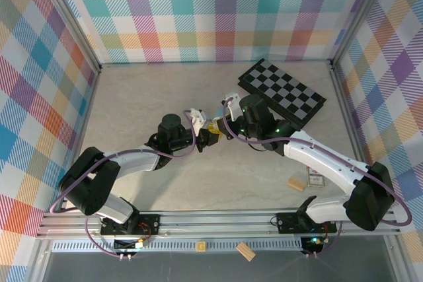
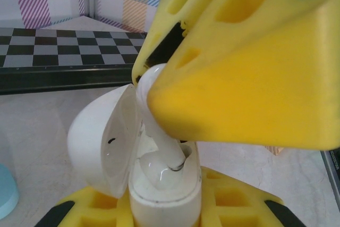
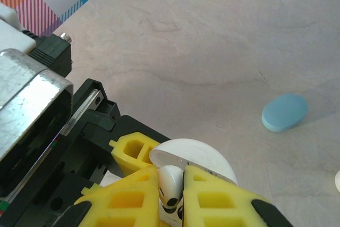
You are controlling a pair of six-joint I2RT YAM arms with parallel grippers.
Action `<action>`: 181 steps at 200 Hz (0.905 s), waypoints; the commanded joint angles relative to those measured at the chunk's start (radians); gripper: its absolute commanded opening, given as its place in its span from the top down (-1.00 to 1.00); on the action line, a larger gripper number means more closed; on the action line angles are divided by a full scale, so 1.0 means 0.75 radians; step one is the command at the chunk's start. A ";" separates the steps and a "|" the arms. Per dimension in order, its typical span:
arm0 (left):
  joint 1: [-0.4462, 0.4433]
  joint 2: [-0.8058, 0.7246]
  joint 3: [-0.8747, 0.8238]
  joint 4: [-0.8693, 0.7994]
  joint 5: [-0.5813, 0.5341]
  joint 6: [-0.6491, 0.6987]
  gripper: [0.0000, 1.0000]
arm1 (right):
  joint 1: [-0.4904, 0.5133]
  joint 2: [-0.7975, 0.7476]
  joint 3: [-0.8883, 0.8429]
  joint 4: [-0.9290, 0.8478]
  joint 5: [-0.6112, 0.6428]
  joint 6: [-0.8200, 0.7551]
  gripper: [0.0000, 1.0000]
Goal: Insert wireless bluetooth earbuds into charging case
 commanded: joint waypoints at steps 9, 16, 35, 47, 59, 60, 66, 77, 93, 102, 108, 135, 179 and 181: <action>-0.006 0.002 0.044 0.118 -0.018 -0.020 0.69 | 0.000 -0.031 -0.018 -0.075 0.019 -0.057 0.70; -0.006 0.002 0.044 0.120 -0.020 -0.021 0.69 | 0.000 -0.032 -0.016 -0.083 0.014 -0.061 0.70; -0.005 0.007 0.046 0.129 -0.023 -0.023 0.69 | 0.001 -0.044 -0.023 -0.100 0.017 -0.073 0.69; -0.005 0.011 0.046 0.132 -0.024 -0.027 0.69 | 0.001 -0.054 -0.030 -0.106 0.021 -0.083 0.68; -0.006 0.016 0.050 0.141 -0.017 -0.033 0.69 | -0.001 -0.071 -0.042 -0.104 0.007 -0.096 0.68; -0.006 0.017 0.049 0.140 -0.017 -0.035 0.69 | -0.001 -0.074 -0.042 -0.104 0.005 -0.096 0.68; -0.006 0.021 0.052 0.144 -0.016 -0.039 0.69 | 0.001 -0.078 -0.044 -0.103 -0.007 -0.102 0.68; -0.006 0.027 0.056 0.150 -0.011 -0.043 0.69 | 0.001 -0.074 -0.041 -0.111 -0.025 -0.111 0.68; -0.005 0.034 0.063 0.157 -0.005 -0.048 0.69 | 0.000 -0.052 -0.034 -0.114 -0.032 -0.114 0.69; -0.006 0.036 0.065 0.164 -0.002 -0.051 0.69 | 0.002 -0.039 -0.028 -0.115 -0.040 -0.112 0.69; -0.006 0.039 0.065 0.168 -0.001 -0.054 0.69 | 0.001 -0.030 -0.023 -0.114 -0.047 -0.109 0.69; -0.006 0.038 0.063 0.169 0.000 -0.054 0.69 | 0.002 0.008 0.012 -0.126 -0.046 -0.090 0.69; -0.005 0.041 0.057 0.181 0.002 -0.053 0.69 | 0.002 0.066 0.081 -0.193 -0.020 -0.048 0.67; -0.005 0.041 0.058 0.181 0.002 -0.054 0.69 | 0.003 0.065 0.082 -0.195 -0.018 -0.049 0.66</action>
